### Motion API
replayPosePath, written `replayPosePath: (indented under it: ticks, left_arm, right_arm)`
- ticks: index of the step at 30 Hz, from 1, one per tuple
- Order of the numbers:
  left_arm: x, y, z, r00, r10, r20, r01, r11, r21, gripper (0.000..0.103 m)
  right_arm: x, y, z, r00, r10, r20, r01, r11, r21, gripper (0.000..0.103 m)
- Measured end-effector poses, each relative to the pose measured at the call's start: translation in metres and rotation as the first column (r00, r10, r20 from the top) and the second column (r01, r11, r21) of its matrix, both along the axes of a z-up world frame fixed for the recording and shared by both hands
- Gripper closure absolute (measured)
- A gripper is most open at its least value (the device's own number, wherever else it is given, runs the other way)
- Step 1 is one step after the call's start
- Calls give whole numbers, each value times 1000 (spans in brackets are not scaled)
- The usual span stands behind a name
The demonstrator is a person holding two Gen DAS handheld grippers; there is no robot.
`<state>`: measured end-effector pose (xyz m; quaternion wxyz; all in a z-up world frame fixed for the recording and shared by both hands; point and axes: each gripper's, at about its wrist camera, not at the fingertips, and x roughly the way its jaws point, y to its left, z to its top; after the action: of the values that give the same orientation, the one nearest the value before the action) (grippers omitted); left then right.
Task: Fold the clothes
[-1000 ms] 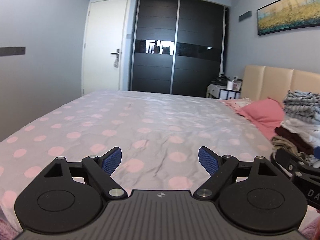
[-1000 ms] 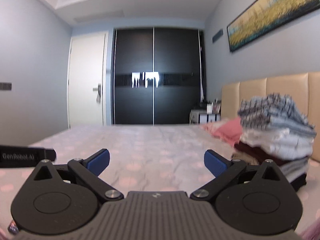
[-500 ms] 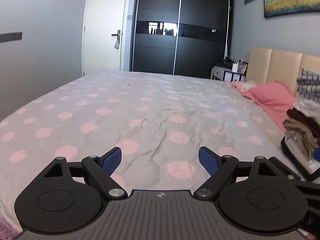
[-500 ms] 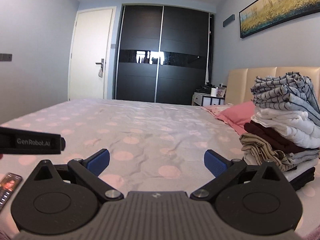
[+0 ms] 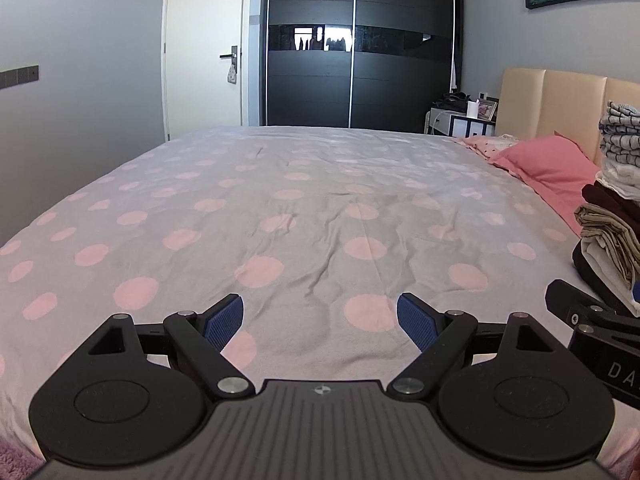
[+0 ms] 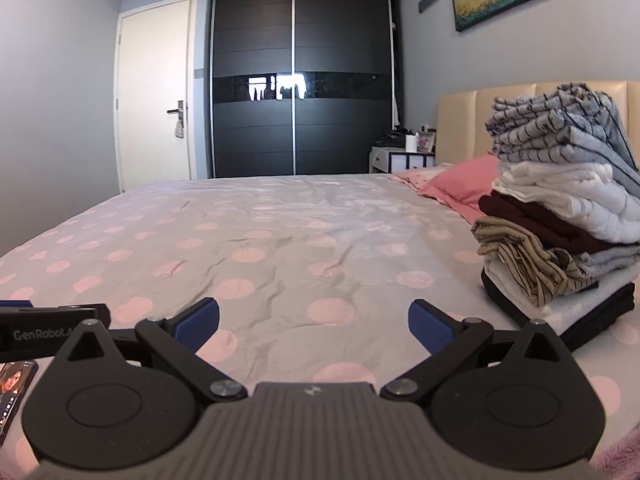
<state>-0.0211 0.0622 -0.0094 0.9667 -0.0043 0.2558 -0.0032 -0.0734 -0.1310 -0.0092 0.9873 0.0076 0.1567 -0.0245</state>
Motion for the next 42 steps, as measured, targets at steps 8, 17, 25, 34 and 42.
replayPosePath:
  ticks: [8,17,25,34,42]
  left_arm:
    - [-14,6,9,999,9,36,-9,1000,1,18]
    - [-14,-1,9,999,-4,37,3,999,39,18]
    - [-9,-4,6,1000,-6,-15,7,999,37,18]
    - [-8,-3,5,999,-8,-36,9,1000,28,18]
    - [-11,-5,4,1000,-7,-28,8,1000,30,18]
  right_arm:
    - [-15,2,6,998,8,55,-7,1000,-30,1]
    - [-23,1,12,996,23,92,-20,999,-34,1]
    - [-22,1,11,996,43,79,-41,999,-30,1]
    - [-22,2,10,996,56,71,-54,998,-36,1]
    - [-23,2,9,996,62,70,-59,997,-44,1]
